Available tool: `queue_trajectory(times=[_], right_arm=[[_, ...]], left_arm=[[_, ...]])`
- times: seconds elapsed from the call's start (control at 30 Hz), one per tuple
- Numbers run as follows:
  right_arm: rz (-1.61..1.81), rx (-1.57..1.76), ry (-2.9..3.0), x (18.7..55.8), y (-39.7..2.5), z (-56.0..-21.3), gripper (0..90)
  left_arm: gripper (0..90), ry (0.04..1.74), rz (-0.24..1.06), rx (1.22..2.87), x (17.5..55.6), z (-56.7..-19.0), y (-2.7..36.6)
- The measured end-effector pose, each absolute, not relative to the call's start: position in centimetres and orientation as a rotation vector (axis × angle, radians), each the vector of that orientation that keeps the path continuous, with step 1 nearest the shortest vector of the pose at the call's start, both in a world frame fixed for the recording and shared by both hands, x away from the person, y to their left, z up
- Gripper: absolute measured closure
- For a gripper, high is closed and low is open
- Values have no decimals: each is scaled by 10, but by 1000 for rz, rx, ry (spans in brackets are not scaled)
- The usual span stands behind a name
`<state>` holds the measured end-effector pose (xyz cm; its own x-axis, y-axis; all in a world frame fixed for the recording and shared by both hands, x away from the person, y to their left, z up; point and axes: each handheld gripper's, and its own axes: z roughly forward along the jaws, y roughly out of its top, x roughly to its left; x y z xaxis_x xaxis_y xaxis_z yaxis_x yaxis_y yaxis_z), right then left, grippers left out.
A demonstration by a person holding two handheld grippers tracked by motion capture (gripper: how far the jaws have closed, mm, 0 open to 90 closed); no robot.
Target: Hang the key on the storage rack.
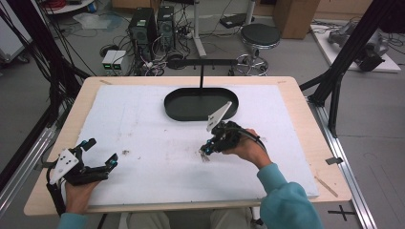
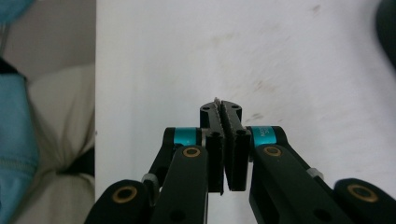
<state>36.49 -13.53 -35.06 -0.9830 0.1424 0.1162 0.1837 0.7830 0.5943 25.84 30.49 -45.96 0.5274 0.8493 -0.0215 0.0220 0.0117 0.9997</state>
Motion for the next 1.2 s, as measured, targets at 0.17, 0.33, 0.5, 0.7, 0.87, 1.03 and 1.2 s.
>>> queue_trajectory(times=[0.17, 0.33, 0.5, 0.7, 0.87, 1.03, 1.2], right_arm=[[-1167, -394, -2880, 383, -150, -316, 890], [-1259, -507, -2872, 402, -162, -291, 890], [-1353, -581, -2876, 424, -169, -269, 890], [-1381, -637, -2881, 444, -172, -254, 890], [-1460, -705, -2866, 468, -176, -240, 890], [-1489, -760, -2864, 481, -179, -231, 890], [-1500, -825, -2868, 491, -177, -227, 890]], left_arm=[[17, 810, 772, 1424, 258, -460, 305], [17, 811, 771, 1423, 258, -460, 305], [17, 813, 770, 1423, 259, -460, 305], [17, 814, 769, 1426, 259, -460, 305], [18, 813, 767, 1427, 259, -459, 305], [17, 813, 767, 1426, 259, -459, 305], [17, 813, 767, 1427, 259, -459, 305]])
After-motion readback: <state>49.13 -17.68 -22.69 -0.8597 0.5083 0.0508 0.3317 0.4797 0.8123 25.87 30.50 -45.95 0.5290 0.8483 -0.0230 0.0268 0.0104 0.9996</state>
